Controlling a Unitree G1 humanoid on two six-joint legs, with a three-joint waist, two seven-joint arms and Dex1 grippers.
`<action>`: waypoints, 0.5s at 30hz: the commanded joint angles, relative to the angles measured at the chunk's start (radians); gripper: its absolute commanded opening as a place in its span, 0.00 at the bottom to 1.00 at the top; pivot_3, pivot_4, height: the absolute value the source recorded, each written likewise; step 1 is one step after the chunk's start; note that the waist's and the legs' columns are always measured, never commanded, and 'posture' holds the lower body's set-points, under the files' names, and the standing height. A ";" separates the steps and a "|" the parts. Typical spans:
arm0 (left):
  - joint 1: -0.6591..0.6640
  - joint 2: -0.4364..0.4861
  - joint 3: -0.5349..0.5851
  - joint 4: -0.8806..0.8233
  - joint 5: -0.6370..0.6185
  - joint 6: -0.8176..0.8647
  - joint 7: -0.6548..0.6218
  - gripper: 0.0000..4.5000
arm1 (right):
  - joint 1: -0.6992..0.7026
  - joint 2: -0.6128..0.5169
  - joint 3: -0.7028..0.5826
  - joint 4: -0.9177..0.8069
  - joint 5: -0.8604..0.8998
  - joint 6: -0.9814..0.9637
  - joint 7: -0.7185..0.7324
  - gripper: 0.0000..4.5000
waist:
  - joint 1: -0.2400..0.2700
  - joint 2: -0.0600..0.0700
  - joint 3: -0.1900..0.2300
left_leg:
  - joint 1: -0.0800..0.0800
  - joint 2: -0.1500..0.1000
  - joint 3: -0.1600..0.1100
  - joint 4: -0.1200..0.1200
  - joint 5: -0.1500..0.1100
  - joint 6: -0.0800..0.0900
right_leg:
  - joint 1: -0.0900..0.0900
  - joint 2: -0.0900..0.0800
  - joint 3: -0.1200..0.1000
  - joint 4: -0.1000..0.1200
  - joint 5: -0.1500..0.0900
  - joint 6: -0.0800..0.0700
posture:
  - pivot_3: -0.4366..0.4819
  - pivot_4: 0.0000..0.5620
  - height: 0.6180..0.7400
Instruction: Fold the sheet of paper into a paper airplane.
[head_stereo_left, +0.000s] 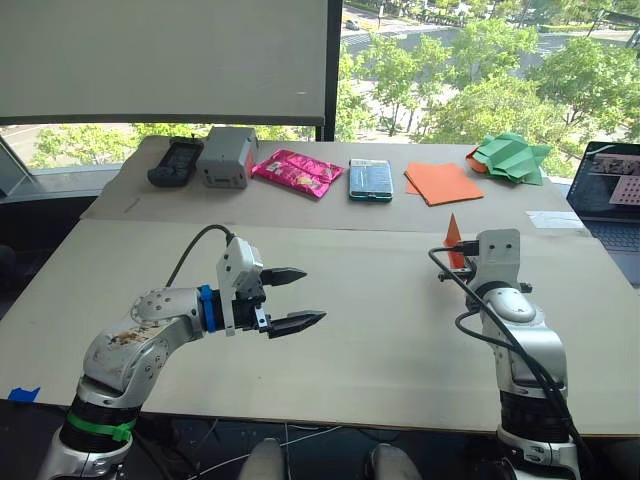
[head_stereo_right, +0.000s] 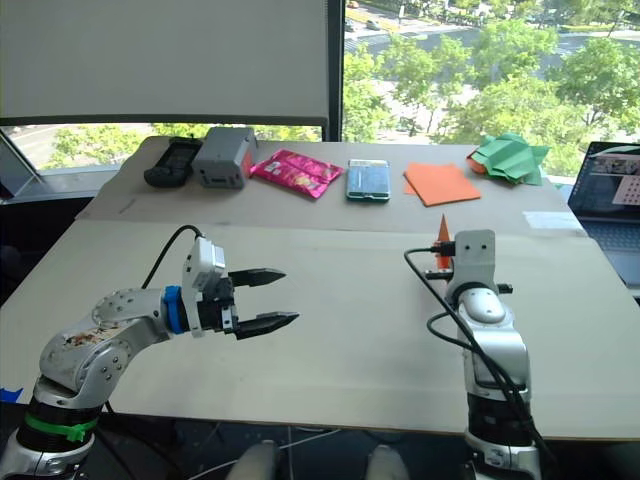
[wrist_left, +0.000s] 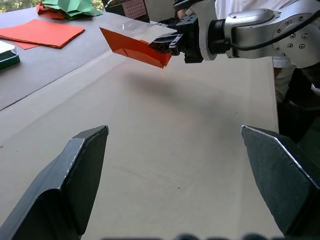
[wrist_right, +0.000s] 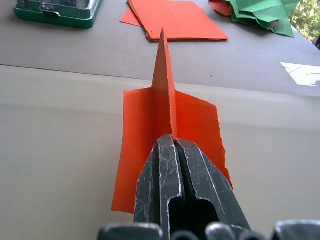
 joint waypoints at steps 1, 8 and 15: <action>-0.030 -0.004 -0.004 -0.022 -0.001 -0.033 -0.010 1.00 | -0.008 0.001 -0.037 0.007 0.012 -0.019 -0.007 0.02 | -0.004 0.000 0.000 | 0.000 0.000 0.000 0.000 0.000 0.000 | 0.001 0.000 0.000 0.000 0.000 0.000 | 0.48 0.27 0.69; -0.034 0.003 -0.019 -0.016 0.005 -0.040 -0.020 1.00 | -0.005 -0.006 -0.051 0.028 0.028 -0.025 -0.006 0.21 | -0.013 0.000 0.000 | 0.000 0.000 0.000 0.000 0.001 0.001 | 0.000 0.000 0.000 0.001 0.000 0.000 | 0.48 0.27 0.69; -0.034 0.011 -0.014 -0.012 0.010 -0.043 -0.020 1.00 | -0.025 -0.021 -0.084 -0.019 0.050 -0.051 0.001 0.74 | -0.014 0.000 0.000 | 0.000 0.000 0.000 0.000 0.001 0.001 | 0.000 0.000 0.000 0.001 0.000 0.000 | 0.48 0.27 0.69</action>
